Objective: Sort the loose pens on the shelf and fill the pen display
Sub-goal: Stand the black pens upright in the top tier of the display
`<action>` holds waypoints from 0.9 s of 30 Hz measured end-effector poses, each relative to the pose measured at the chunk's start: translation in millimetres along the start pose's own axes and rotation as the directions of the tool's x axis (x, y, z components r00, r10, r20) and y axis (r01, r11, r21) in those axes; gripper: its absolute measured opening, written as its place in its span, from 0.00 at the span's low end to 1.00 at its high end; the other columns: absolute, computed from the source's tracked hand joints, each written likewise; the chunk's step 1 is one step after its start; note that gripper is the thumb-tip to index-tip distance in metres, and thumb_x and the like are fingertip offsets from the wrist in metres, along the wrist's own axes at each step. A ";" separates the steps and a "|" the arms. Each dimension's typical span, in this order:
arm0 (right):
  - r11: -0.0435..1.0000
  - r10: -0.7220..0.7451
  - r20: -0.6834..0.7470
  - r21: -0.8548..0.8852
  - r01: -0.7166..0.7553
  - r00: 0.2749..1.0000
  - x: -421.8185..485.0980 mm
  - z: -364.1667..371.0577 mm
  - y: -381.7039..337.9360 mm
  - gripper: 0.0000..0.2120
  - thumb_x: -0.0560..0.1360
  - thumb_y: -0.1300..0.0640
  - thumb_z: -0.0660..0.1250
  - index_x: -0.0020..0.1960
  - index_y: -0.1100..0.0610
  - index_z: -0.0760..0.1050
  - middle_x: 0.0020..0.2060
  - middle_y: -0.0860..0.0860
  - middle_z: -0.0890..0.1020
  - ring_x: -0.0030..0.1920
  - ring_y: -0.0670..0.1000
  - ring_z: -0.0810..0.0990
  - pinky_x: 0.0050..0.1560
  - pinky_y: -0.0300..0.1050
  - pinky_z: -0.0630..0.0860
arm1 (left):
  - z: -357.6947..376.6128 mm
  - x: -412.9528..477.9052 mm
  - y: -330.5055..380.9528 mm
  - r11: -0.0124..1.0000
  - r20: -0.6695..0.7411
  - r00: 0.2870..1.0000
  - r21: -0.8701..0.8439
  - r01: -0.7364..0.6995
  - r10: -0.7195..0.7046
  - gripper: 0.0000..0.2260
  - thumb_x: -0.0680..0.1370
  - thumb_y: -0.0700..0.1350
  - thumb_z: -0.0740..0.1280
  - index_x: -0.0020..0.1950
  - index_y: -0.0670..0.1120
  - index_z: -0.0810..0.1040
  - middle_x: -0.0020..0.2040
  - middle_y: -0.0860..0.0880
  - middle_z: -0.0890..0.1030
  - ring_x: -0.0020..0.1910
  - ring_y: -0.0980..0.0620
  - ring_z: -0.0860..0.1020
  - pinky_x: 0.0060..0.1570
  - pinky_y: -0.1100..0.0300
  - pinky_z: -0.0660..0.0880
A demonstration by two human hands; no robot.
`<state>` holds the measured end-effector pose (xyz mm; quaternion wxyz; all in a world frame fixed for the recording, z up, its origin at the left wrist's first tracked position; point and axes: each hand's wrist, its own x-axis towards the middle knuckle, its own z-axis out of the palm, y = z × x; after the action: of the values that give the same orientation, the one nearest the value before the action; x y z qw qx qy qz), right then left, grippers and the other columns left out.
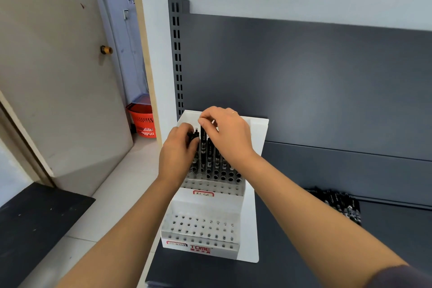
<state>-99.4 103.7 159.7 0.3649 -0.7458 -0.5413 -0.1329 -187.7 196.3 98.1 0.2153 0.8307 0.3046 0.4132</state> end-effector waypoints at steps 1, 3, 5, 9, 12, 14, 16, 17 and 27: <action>1.000 -0.008 -0.009 -0.002 0.008 1.000 0.8 0.2 -0.1 0.09 0.79 0.52 0.61 0.51 0.53 0.78 0.43 0.46 0.82 0.47 0.50 0.75 0.46 0.45 0.71 | -0.2 0.7 0.2 1.000 0.010 1.000 0.017 -0.004 0.003 0.05 0.76 0.42 0.66 0.50 0.44 0.72 0.41 0.50 0.72 0.37 0.51 0.69 0.31 0.68 0.60; 1.000 -0.017 -0.041 0.001 0.018 0.999 1.4 1.4 0.8 0.08 0.79 0.52 0.62 0.50 0.53 0.79 0.42 0.46 0.83 0.46 0.51 0.76 0.48 0.46 0.71 | -1.3 2.1 2.2 0.999 0.028 0.999 0.042 -0.016 0.015 0.05 0.77 0.43 0.66 0.50 0.44 0.73 0.41 0.51 0.72 0.37 0.51 0.69 0.31 0.66 0.60; 1.000 -0.021 -0.073 0.015 0.022 0.997 1.1 3.2 1.7 0.07 0.78 0.53 0.63 0.49 0.53 0.79 0.41 0.46 0.83 0.45 0.51 0.76 0.50 0.48 0.71 | -4.5 2.0 1.7 0.999 0.044 0.999 0.038 -0.022 0.020 0.05 0.78 0.45 0.64 0.51 0.44 0.74 0.42 0.51 0.72 0.38 0.51 0.70 0.33 0.62 0.62; 0.999 -0.029 -0.024 -0.038 0.028 0.999 1.1 8.1 3.4 0.07 0.78 0.53 0.62 0.48 0.52 0.79 0.41 0.45 0.83 0.46 0.51 0.76 0.52 0.49 0.70 | -10.5 1.6 -1.8 0.999 0.073 0.996 0.009 -0.042 0.042 0.07 0.79 0.45 0.62 0.55 0.46 0.76 0.43 0.50 0.76 0.38 0.52 0.71 0.38 0.59 0.66; 0.993 -0.006 0.094 -0.119 0.018 0.996 -1.6 14.4 6.4 0.08 0.78 0.50 0.62 0.53 0.50 0.77 0.43 0.45 0.83 0.51 0.50 0.74 0.57 0.49 0.66 | -11.7 2.7 -1.7 0.996 0.113 0.991 0.052 -0.078 0.072 0.09 0.79 0.44 0.61 0.59 0.49 0.75 0.44 0.50 0.76 0.40 0.51 0.73 0.38 0.58 0.71; 0.988 0.026 0.144 -0.154 -0.003 0.989 -4.4 18.8 9.2 0.08 0.78 0.49 0.62 0.55 0.49 0.76 0.45 0.45 0.83 0.56 0.50 0.71 0.58 0.47 0.61 | -11.6 4.2 -1.7 0.994 0.128 0.989 0.080 -0.078 0.067 0.09 0.80 0.44 0.61 0.58 0.49 0.75 0.46 0.50 0.77 0.41 0.50 0.74 0.38 0.58 0.71; 0.982 0.028 0.121 -0.188 -0.005 0.992 -5.5 21.5 11.6 0.08 0.78 0.49 0.62 0.53 0.49 0.77 0.49 0.44 0.81 0.58 0.50 0.70 0.57 0.47 0.60 | -11.8 5.2 -2.8 0.996 0.128 0.990 0.059 -0.068 0.060 0.08 0.80 0.44 0.62 0.57 0.48 0.76 0.48 0.50 0.79 0.44 0.50 0.76 0.40 0.58 0.71; 0.981 0.028 0.097 -0.195 -0.008 0.995 -5.4 22.1 12.1 0.08 0.77 0.48 0.63 0.52 0.48 0.78 0.50 0.44 0.79 0.59 0.50 0.69 0.56 0.47 0.60 | -12.1 5.1 -3.7 0.997 0.124 0.991 0.039 -0.063 0.057 0.08 0.80 0.43 0.62 0.57 0.48 0.77 0.50 0.50 0.80 0.45 0.49 0.77 0.42 0.56 0.73; 0.964 0.071 0.147 -0.263 -0.030 0.987 0.2 17.8 13.8 0.12 0.77 0.46 0.63 0.57 0.47 0.76 0.57 0.45 0.74 0.63 0.51 0.66 0.60 0.48 0.60 | -17.0 3.7 0.4 0.999 0.099 0.995 0.040 -0.029 0.025 0.10 0.79 0.44 0.62 0.60 0.48 0.74 0.50 0.49 0.78 0.43 0.52 0.74 0.43 0.56 0.73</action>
<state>-90.4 114.1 141.9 0.2239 -0.8088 -0.5267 -0.1351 -199.7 200.3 110.0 0.2074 0.8584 0.2908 0.3681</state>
